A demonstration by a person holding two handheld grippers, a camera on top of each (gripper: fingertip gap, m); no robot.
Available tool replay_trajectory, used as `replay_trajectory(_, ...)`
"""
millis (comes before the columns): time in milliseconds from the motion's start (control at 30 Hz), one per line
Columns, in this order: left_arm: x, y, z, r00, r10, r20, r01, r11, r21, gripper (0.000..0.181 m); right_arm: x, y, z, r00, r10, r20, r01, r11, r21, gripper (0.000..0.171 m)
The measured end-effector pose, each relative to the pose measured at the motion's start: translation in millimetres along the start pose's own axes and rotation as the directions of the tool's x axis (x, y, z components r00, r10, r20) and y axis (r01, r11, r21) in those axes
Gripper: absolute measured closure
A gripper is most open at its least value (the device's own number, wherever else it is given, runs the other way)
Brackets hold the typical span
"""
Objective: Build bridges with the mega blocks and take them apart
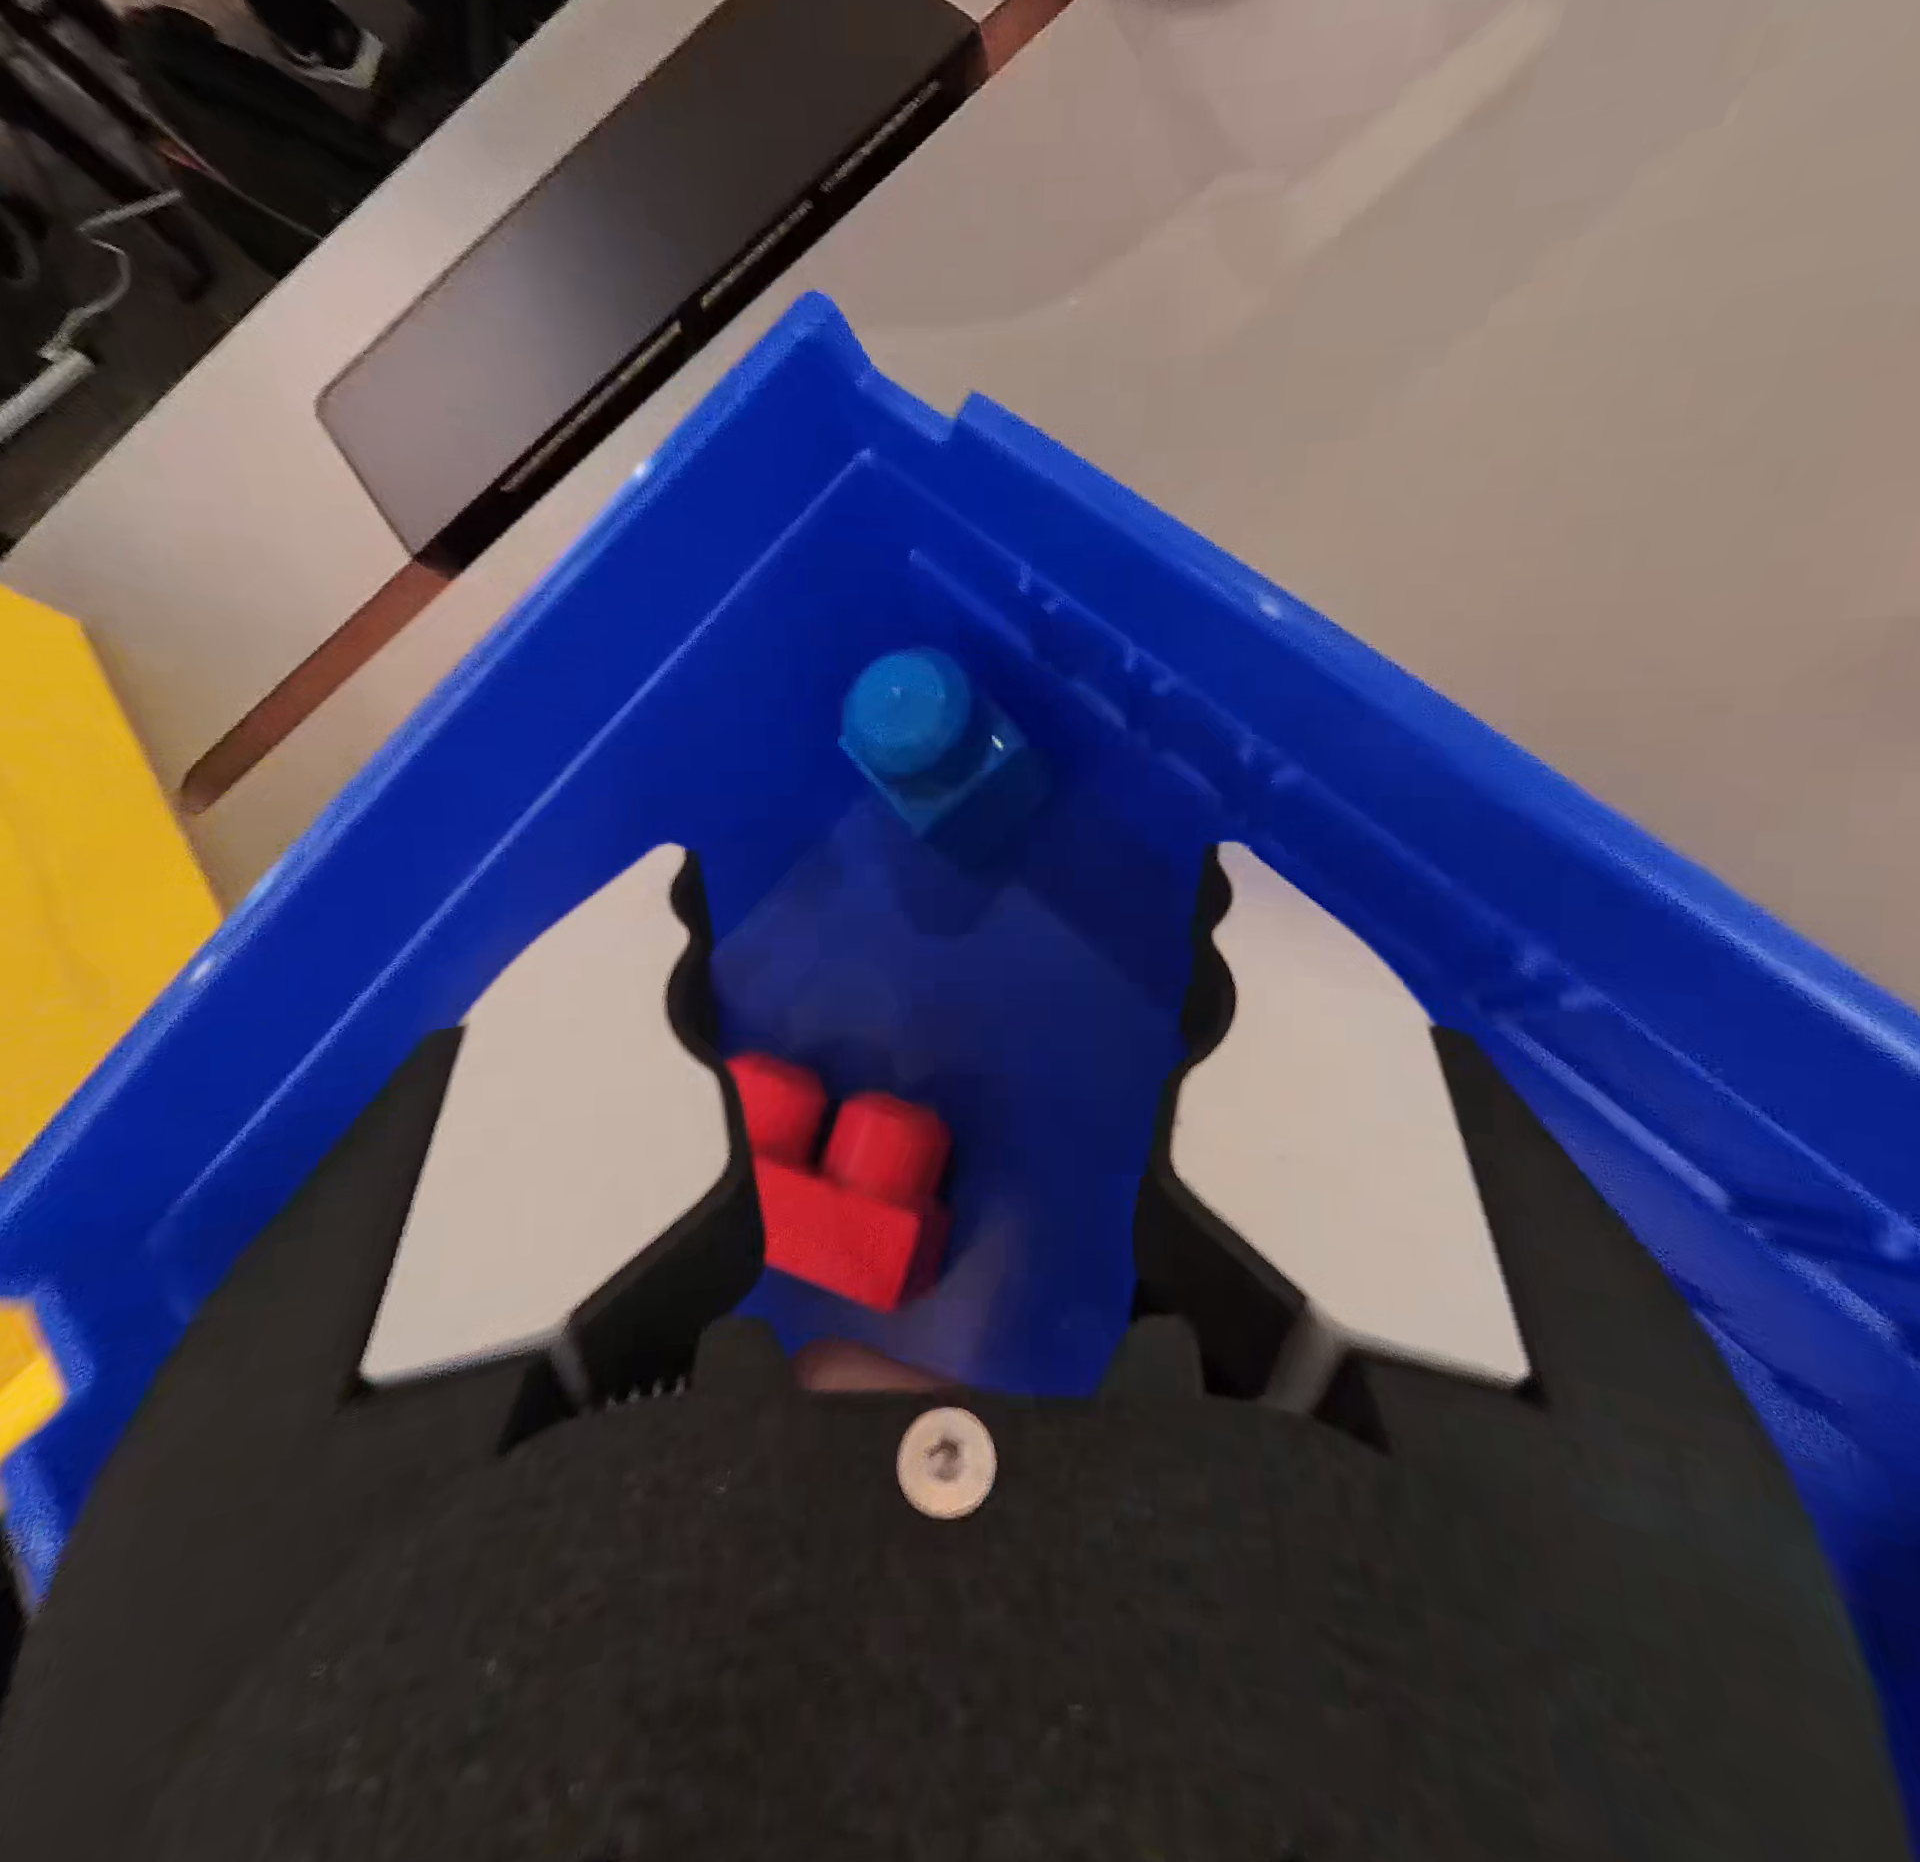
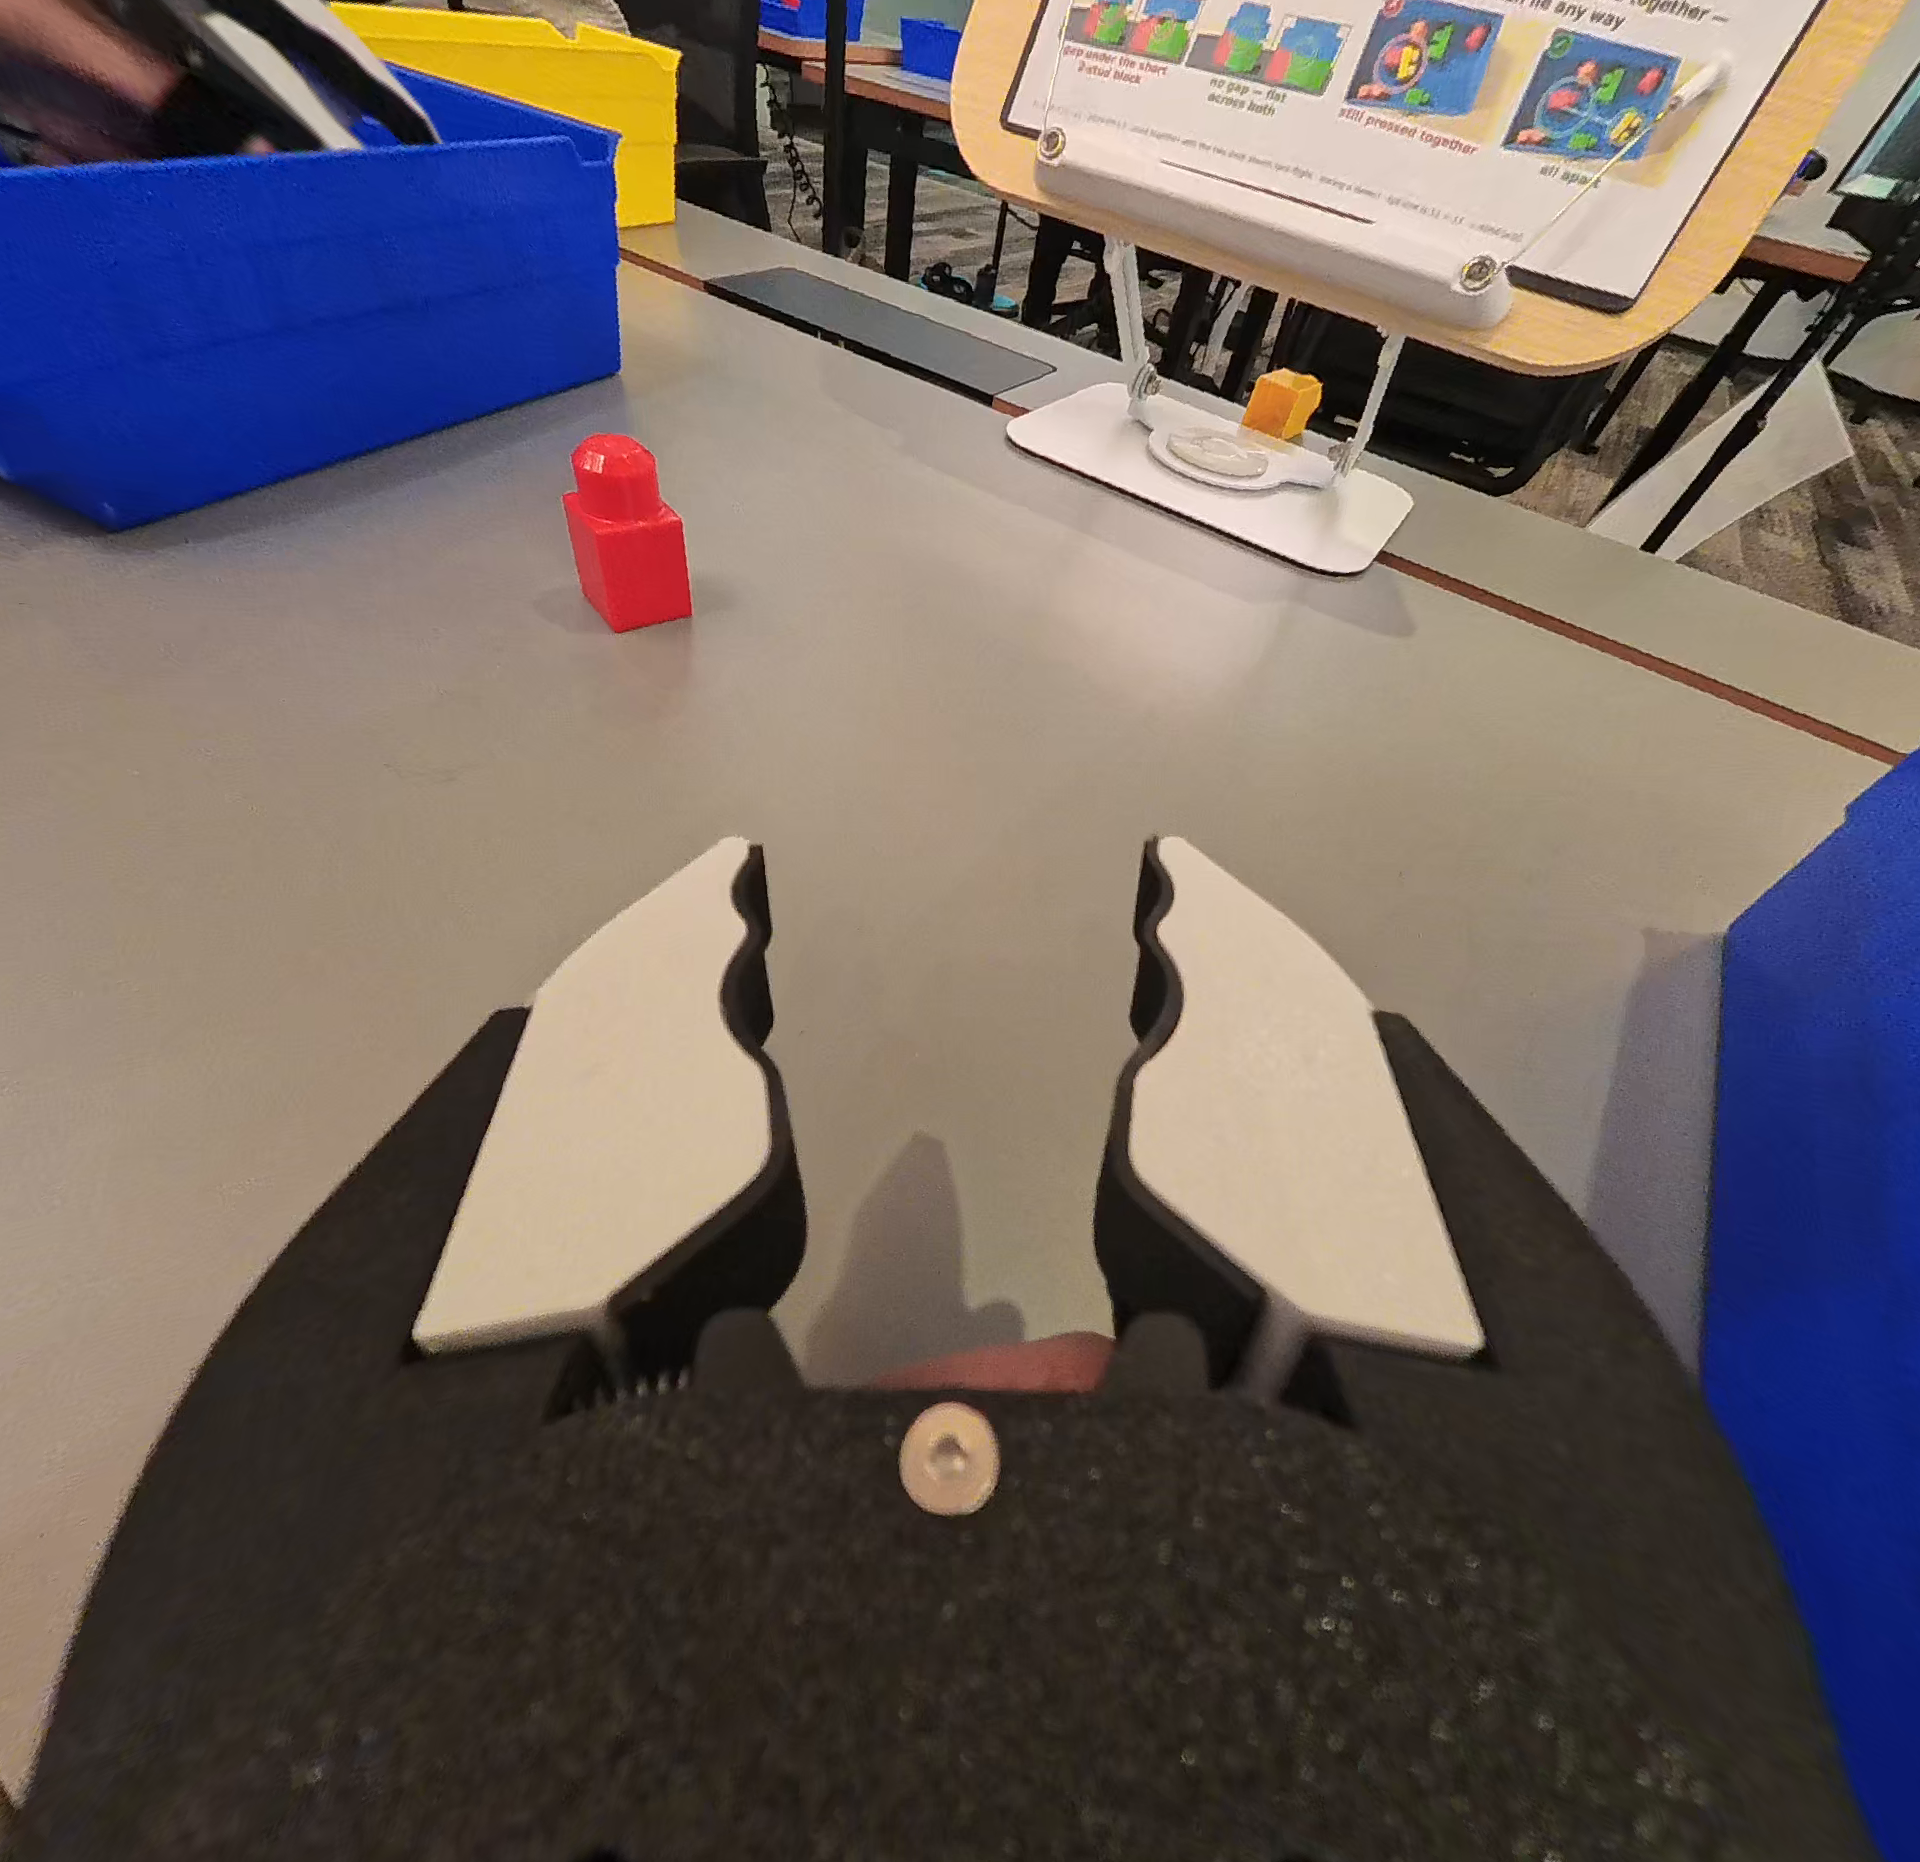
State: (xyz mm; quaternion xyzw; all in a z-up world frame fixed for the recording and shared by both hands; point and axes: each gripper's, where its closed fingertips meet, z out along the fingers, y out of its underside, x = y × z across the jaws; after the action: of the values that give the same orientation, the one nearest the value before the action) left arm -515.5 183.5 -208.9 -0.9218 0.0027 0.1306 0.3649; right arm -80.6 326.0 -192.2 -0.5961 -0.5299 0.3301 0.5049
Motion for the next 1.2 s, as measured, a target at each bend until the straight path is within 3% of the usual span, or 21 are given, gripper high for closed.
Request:
replay_trajectory(233, -10.1, -12.9, 27.0, 0.995, -0.015, -0.097, 0.016, 1.000, 0.010, 0.112, 4.9, -1.5, -1.5, 1.000, 0.002, -0.012, -0.002, 1.000, 0.004, 0.104)
replay_trajectory(500, -7.1, -12.6, 35.0, 0.992, 0.005, -0.123, -0.004, 1.000, 0.014, 0.123, 5.8, 2.2, 0.8, 1.000, 0.003, -0.010, -0.003, 1.000, -0.007, 0.104)
replay_trajectory(633, -1.8, -9.8, 43.5, 0.990, 0.070, -0.121, -0.068, 0.998, 0.019, 0.139, 6.0, 2.5, 0.9, 1.000, 0.004, -0.011, -0.004, 1.000, -0.007, 0.104)
replay_trajectory(1033, -2.4, -12.1, 44.4, 0.991, 0.096, -0.095, -0.094, 0.995, 0.026, 0.141, 9.0, 3.2, 0.6, 1.000, 0.009, -0.016, -0.009, 1.000, -0.008, 0.105)
replay_trajectory(1200, -7.6, -12.0, 25.7, 0.994, 0.091, -0.065, -0.090, 0.996, 0.027, 0.140, 8.7, 2.8, 0.7, 1.000, 0.013, -0.013, -0.013, 1.000, -0.006, 0.105)
